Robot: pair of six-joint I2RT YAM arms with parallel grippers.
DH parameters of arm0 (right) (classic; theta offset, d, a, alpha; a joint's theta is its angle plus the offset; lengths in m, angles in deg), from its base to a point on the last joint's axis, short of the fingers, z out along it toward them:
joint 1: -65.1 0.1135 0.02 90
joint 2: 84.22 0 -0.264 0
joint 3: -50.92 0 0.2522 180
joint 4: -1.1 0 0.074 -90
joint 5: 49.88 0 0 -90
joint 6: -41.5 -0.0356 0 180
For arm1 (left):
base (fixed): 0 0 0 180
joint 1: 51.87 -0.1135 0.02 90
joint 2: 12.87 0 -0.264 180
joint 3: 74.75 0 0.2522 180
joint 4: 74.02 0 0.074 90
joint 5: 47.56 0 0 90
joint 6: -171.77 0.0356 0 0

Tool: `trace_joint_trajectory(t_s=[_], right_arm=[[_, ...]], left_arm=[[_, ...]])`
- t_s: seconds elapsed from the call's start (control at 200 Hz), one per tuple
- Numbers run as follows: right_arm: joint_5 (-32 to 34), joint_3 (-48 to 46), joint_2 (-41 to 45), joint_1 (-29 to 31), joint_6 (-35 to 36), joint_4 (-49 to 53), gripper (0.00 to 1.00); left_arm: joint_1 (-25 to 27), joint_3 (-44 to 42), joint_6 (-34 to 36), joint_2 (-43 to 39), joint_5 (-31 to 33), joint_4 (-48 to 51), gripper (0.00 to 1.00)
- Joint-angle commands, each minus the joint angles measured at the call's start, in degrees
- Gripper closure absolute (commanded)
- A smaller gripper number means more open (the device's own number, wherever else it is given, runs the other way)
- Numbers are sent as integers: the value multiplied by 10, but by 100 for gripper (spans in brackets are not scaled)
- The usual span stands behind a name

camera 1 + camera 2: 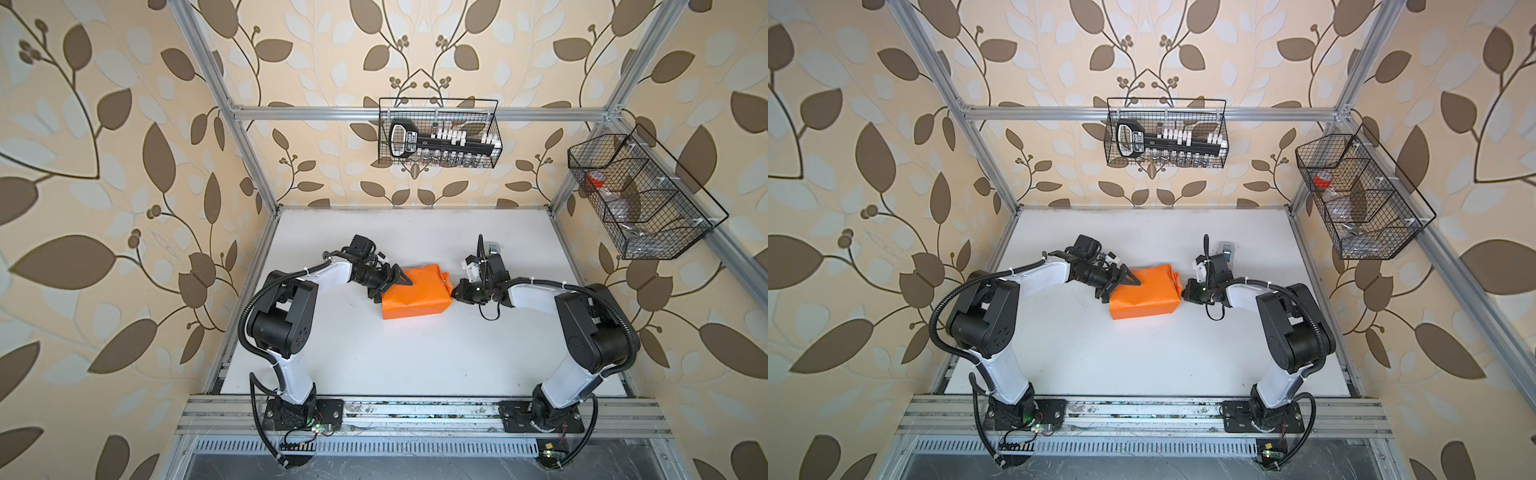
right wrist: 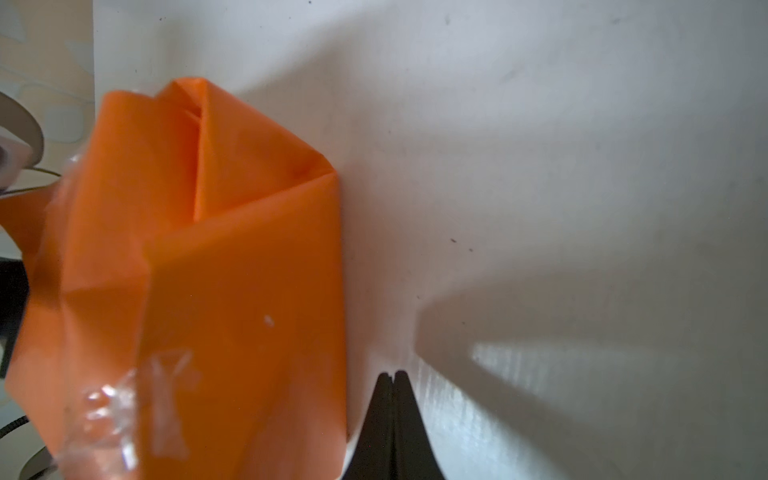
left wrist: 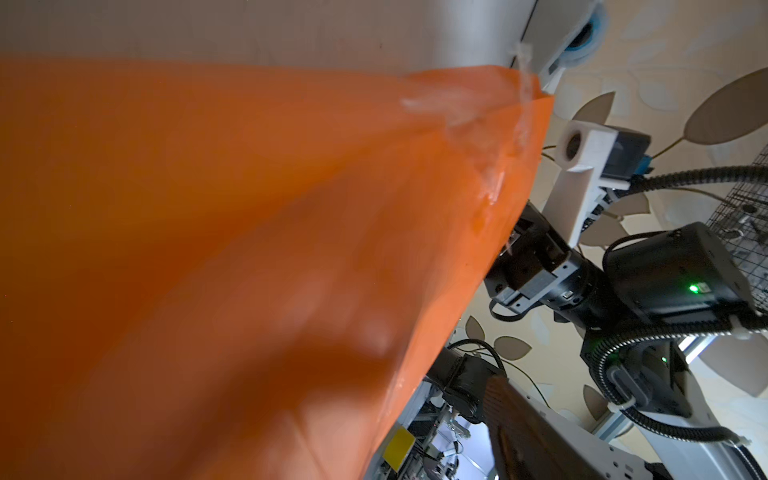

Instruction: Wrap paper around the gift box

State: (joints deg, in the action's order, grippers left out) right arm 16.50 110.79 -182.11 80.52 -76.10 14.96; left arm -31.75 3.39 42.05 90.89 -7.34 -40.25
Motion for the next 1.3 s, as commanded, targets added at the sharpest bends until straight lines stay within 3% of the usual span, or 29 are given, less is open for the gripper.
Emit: trace_joint_trajectory(t_s=[0.0, 0.16, 0.315, 0.605, 0.815, 1.075, 1.294], right_arm=[[-24, -13, 17, -4, -2, -15, 97], [-31, -16, 23, -13, -3, -17, 97], [-34, -16, 27, -24, -3, -16, 96], [-47, -19, 40, -56, -5, -15, 96], [-67, -1, 14, -53, -29, -40, 96], [-74, 28, -11, 39, -56, -58, 97], [-64, 32, -31, 121, -110, -115, 97]], left_arm=[[12, -10, -24, 8, 4, -34, 40], [12, -20, -41, -1, 10, -53, 76], [11, -33, -46, -6, -10, -73, 100], [-7, -71, -43, -13, -42, -97, 100], [-18, -49, 16, -29, -36, -7, 100], [-18, 52, 118, -54, 39, 184, 100], [-11, 190, 189, -57, 115, 350, 100]])
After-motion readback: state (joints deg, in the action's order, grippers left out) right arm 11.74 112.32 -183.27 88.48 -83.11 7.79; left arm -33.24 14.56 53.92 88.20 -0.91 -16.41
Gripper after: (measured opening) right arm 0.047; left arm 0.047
